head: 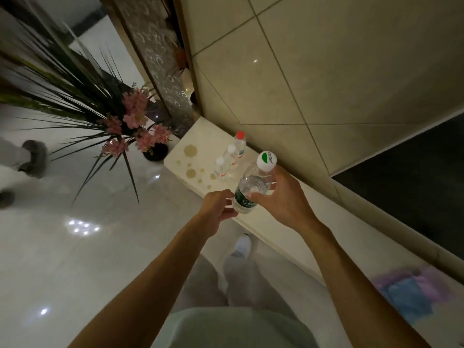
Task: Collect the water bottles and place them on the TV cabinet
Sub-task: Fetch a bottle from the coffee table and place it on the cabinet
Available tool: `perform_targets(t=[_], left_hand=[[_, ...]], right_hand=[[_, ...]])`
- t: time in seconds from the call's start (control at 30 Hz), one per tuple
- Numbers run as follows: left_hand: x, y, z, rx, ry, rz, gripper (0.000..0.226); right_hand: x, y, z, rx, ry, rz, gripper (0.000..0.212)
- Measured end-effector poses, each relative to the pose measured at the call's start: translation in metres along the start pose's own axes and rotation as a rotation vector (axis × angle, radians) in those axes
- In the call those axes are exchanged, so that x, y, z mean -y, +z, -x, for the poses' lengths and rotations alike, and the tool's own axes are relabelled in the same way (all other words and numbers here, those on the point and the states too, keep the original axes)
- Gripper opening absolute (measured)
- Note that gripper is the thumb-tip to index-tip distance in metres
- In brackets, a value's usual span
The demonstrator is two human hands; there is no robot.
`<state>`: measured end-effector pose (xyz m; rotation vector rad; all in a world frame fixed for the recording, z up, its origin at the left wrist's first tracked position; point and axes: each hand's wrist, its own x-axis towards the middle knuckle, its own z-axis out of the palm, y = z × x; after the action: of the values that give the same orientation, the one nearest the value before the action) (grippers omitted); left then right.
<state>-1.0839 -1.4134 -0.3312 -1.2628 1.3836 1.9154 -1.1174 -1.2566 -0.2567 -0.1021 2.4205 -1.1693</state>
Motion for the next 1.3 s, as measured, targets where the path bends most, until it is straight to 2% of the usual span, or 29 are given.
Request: perform_targets(t=[0.17,0.43,0.73,0.93,1.13,1.3], left_hand=[[-0.001,0.009,-0.033,0.028,-0.103,0.021,0.027],[0.01,0.015,-0.143,0.025,-0.186,-0.031,0.031],[0.011,0.039,-0.266,0.031,-0.178,-0.097,0.03],[0.005,0.056,-0.312,-0.049,-0.139,0.095,0.032],[0.004,0.076,-0.318,0.06,-0.126,0.335,0.029],[0.0,0.084,-0.327,0.076,-0.095,0.505,0.037]], right_hand=[[-0.018,0.0,-0.035,0.05,0.073,0.0,0.072],[-0.074,0.04,-0.104,0.01,0.288,-0.011,0.077],[-0.136,0.085,-0.198,-0.033,0.316,0.063,0.077],[-0.167,0.102,-0.252,-0.113,0.278,0.052,0.076],[-0.184,0.111,-0.287,-0.158,0.176,0.113,0.067],[-0.198,0.116,-0.309,-0.153,0.155,0.088,0.065]])
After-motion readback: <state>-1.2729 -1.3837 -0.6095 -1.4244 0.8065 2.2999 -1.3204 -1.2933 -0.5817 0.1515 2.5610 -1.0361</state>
